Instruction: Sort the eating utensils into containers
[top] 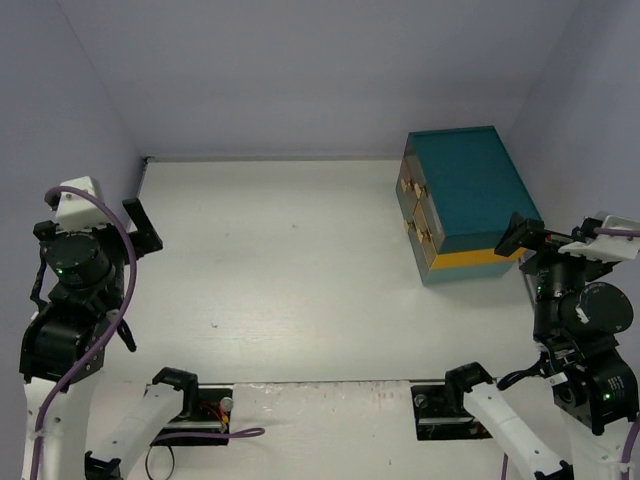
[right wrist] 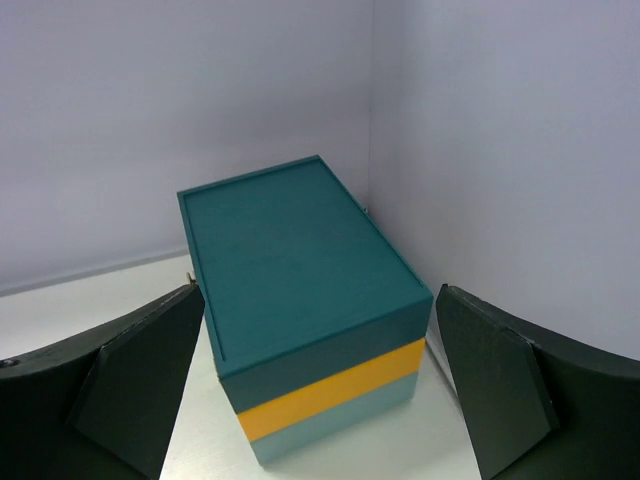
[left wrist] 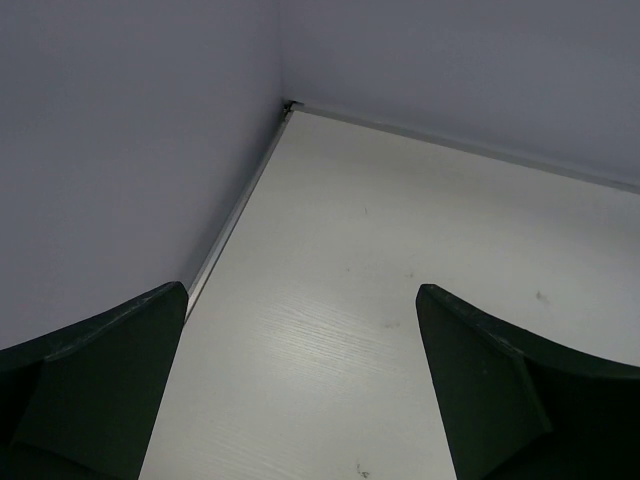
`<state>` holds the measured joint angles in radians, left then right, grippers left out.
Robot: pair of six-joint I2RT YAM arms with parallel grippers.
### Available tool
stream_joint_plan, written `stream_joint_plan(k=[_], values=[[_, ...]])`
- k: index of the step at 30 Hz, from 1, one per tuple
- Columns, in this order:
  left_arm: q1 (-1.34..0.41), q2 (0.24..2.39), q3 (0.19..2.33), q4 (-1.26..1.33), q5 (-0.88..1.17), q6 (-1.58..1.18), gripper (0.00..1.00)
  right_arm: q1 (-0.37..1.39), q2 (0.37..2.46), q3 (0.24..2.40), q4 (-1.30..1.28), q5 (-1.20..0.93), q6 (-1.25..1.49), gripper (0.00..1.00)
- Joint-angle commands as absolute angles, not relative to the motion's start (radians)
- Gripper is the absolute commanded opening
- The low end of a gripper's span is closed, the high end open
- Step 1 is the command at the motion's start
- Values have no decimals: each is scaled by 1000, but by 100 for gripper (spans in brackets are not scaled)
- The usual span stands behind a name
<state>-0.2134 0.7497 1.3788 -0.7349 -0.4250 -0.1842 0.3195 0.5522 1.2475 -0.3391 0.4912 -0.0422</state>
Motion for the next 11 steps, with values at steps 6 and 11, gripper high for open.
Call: stream_joint_plan(k=[6,11], values=[[-206,716,1347,-755,-443,-186,97,319,538,1236,-287,434,-52,100],[-206,710,1350,-774,-442,-196,97,319,534,1233,-285,362,-51,100]])
